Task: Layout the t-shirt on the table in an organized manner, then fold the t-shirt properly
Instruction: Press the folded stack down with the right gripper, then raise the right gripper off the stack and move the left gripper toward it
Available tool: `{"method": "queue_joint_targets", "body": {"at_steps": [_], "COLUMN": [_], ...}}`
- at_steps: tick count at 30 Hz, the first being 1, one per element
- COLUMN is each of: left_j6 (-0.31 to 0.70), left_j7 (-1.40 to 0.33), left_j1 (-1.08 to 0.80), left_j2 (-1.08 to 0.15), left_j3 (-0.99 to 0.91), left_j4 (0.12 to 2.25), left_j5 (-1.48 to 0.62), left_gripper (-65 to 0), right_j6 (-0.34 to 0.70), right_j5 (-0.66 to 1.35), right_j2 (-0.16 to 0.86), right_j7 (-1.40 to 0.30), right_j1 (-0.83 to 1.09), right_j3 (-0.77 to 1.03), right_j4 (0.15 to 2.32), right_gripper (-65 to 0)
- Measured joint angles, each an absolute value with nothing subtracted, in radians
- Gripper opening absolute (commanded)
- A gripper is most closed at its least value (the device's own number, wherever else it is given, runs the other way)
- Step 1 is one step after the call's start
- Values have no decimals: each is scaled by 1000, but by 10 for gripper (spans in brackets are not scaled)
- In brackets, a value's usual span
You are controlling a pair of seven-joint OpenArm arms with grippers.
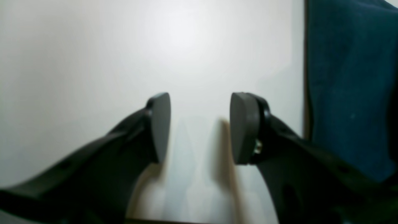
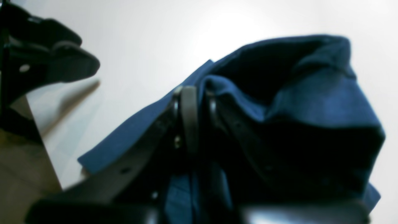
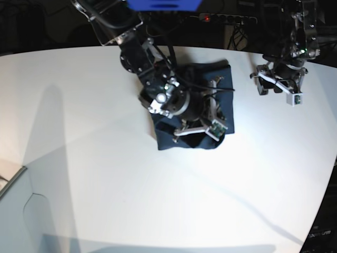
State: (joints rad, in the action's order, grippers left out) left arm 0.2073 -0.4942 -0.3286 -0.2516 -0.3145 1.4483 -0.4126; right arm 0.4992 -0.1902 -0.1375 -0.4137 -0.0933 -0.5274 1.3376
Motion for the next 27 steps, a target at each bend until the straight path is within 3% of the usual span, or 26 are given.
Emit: {"method": "queue_joint_targets", "body": {"at_steps": [5,8,18,27], "left_j6": [207,208,209,210], "left_j7": [-493,-495,-494,-494], "left_j1": [-329,-329,-330,-323], "left_j2": [-252,-252,-255,-252], "left_j3": [-315,-315,-315,-382], "left_j4": [1448,1448,1448,1449], "left_j5": [-413,-412,-413,-413], "left_gripper": [-351,-351,-349,-348], "right_j6": [500,500,496,493], "right_j5": [-179,-182,-191,-186], "right_j2": [-148,-149,-146,-121], "right_j7": [-407,-406,-411,-407], "right_j1": [-45,-18,83,223], "right_j3": [-587,-529,-252,-231], "right_j4": [1449,1524,1703,1720], "right_gripper": [-383,-346,-336,-337]}}
